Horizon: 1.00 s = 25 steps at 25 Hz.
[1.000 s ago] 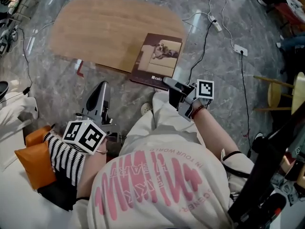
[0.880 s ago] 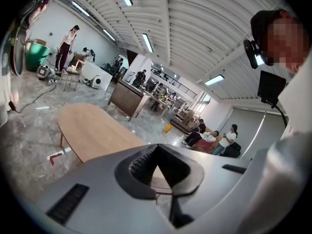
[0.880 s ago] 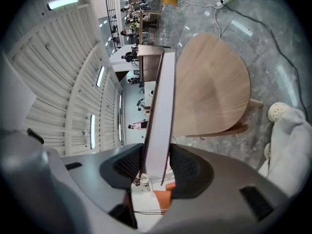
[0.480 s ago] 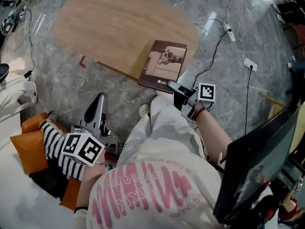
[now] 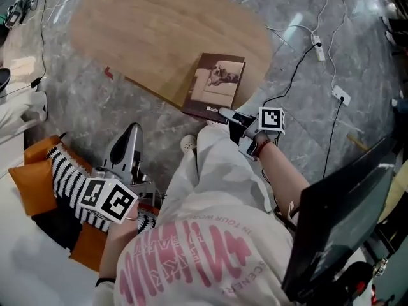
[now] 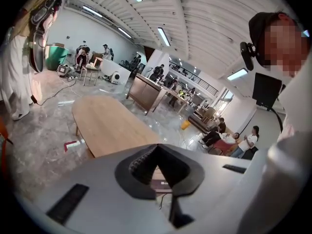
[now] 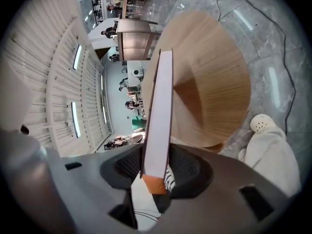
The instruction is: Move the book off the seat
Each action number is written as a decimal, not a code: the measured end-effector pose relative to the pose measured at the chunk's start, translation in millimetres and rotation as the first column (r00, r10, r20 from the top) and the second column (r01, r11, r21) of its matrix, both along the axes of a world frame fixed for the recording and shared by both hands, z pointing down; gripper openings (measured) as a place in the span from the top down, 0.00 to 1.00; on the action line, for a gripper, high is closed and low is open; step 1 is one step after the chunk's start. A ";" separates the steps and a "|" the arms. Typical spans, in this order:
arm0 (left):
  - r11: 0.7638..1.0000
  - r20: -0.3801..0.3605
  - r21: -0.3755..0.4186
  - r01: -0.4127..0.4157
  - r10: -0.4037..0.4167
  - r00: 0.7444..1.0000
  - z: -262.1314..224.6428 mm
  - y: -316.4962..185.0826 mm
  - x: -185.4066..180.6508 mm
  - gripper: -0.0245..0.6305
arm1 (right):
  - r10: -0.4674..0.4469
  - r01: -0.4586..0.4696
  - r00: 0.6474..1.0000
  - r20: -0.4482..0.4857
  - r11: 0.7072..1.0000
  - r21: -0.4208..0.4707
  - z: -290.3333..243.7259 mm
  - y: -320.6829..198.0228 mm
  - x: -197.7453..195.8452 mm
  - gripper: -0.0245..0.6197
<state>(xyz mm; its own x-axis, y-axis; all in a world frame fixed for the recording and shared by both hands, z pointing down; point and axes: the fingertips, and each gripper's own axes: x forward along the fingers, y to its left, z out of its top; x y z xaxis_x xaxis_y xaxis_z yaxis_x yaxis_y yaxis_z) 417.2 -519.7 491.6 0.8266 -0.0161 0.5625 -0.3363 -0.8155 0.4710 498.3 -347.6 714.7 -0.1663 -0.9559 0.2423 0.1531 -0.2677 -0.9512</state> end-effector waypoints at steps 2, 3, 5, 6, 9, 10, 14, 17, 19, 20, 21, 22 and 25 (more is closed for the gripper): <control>1.000 0.004 0.003 0.011 -0.011 1.000 5.4 9.8 4.6 0.95 | -0.027 0.027 0.999 0.018 1.000 -0.014 9.5 5.9 2.0 0.69; 1.000 0.005 0.003 0.017 -0.017 1.000 6.9 12.0 7.1 0.95 | -0.029 0.031 0.999 0.042 0.999 -0.036 13.7 8.2 2.0 0.70; 1.000 0.009 0.001 0.024 -0.024 1.000 7.8 11.6 12.3 0.95 | -0.035 0.040 0.997 0.072 0.997 -0.070 18.4 8.8 2.8 0.71; 1.000 0.012 -0.001 0.027 -0.027 1.000 7.8 10.6 14.6 0.95 | -0.040 0.046 0.996 0.075 0.996 -0.080 19.8 8.6 3.6 0.71; 0.999 0.023 -0.010 0.034 -0.034 0.999 8.4 5.9 20.2 0.95 | -0.057 0.064 0.996 0.065 0.992 -0.105 24.4 8.2 5.8 0.71; 0.999 0.027 -0.011 0.037 -0.037 0.999 8.9 5.0 20.6 0.95 | -0.060 0.067 0.996 0.061 0.991 -0.117 27.2 9.7 5.5 0.71; 0.999 0.036 -0.007 0.053 -0.053 0.998 11.5 10.7 17.7 0.95 | -0.058 0.067 0.997 0.056 0.985 -0.157 40.3 24.9 3.7 0.71; 0.998 0.047 -0.005 0.061 -0.060 0.997 14.4 9.6 19.8 0.95 | -0.061 0.062 0.998 0.011 0.983 -0.170 50.0 29.6 6.7 0.71; 0.998 0.056 -0.007 0.062 -0.061 0.997 17.0 9.4 21.7 0.95 | -0.062 0.059 0.998 -0.013 0.982 -0.181 58.0 31.6 6.5 0.71; 0.998 0.061 -0.008 0.060 -0.059 0.996 18.3 10.5 22.7 0.95 | -0.064 0.060 0.998 -0.018 0.981 -0.184 61.4 32.6 5.3 0.71; 0.998 0.066 -0.007 0.057 -0.056 0.996 19.5 11.9 23.6 0.95 | -0.069 0.064 0.997 -0.022 0.980 -0.187 64.3 33.2 3.8 0.71; 0.998 0.071 -0.005 0.055 -0.055 0.996 20.6 13.4 24.3 0.95 | -0.076 0.070 0.997 -0.025 0.980 -0.188 66.9 33.4 1.9 0.71; 0.998 0.083 -0.001 0.061 -0.060 0.995 24.7 16.6 25.4 0.95 | -0.111 0.105 0.994 -0.020 0.976 -0.190 74.4 32.8 -4.6 0.70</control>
